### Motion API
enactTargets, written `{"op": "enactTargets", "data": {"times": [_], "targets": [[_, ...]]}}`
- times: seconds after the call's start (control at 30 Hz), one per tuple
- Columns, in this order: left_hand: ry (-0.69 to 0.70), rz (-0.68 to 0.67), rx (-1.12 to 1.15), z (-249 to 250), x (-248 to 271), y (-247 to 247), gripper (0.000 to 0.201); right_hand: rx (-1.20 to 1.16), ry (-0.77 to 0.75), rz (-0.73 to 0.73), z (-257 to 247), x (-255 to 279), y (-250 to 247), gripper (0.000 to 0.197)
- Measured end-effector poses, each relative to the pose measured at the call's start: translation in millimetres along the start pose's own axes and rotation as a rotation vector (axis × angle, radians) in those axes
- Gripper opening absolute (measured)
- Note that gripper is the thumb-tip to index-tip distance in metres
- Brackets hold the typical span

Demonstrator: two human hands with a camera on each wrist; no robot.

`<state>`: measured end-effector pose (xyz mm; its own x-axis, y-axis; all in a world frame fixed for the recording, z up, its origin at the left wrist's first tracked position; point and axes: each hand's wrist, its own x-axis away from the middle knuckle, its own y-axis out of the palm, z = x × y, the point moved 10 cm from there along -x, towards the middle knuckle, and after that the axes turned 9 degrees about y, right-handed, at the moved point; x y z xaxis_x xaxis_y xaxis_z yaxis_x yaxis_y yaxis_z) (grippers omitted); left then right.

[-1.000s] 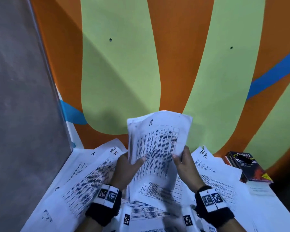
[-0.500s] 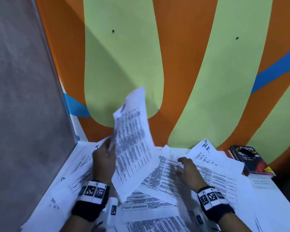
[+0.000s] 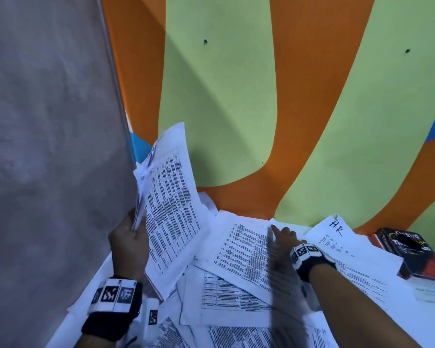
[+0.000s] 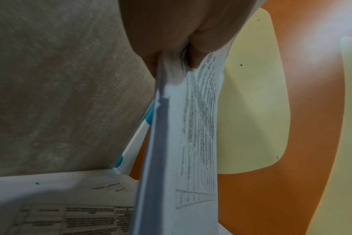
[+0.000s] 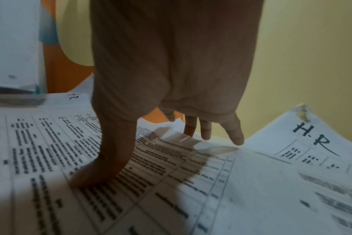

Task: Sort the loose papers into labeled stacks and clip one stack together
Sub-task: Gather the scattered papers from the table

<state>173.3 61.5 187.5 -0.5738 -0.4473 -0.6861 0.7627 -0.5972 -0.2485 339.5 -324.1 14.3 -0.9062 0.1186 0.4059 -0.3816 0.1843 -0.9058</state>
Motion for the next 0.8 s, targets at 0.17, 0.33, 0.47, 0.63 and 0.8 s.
{"op": "enactTargets", "data": {"times": [0.17, 0.33, 0.47, 0.63, 0.8], "targets": [[-0.154, 0.055, -0.054, -25.7, -2.7, -21.3, 0.022, 0.072, -0.024, 0.040, -10.3, -7.1, -8.6, 0.064], [-0.165, 0.096, -0.084, -39.7, -6.3, -31.7, 0.025, -0.114, -0.167, 0.207, -26.1, -0.4, -33.8, 0.016], [-0.189, 0.079, -0.082, -48.9, -4.1, -32.5, 0.027, -0.212, -0.302, 0.247, -24.8, 5.1, -68.7, 0.052], [-0.230, 0.095, -0.060, -52.4, -0.2, -36.1, 0.027, -0.207, -0.341, 0.088, -25.5, 11.2, -108.1, 0.021], [-0.252, 0.110, -0.068, -53.9, 1.4, -36.3, 0.028, 0.123, -0.415, -0.028, -67.6, 22.8, -42.3, 0.026]]}}
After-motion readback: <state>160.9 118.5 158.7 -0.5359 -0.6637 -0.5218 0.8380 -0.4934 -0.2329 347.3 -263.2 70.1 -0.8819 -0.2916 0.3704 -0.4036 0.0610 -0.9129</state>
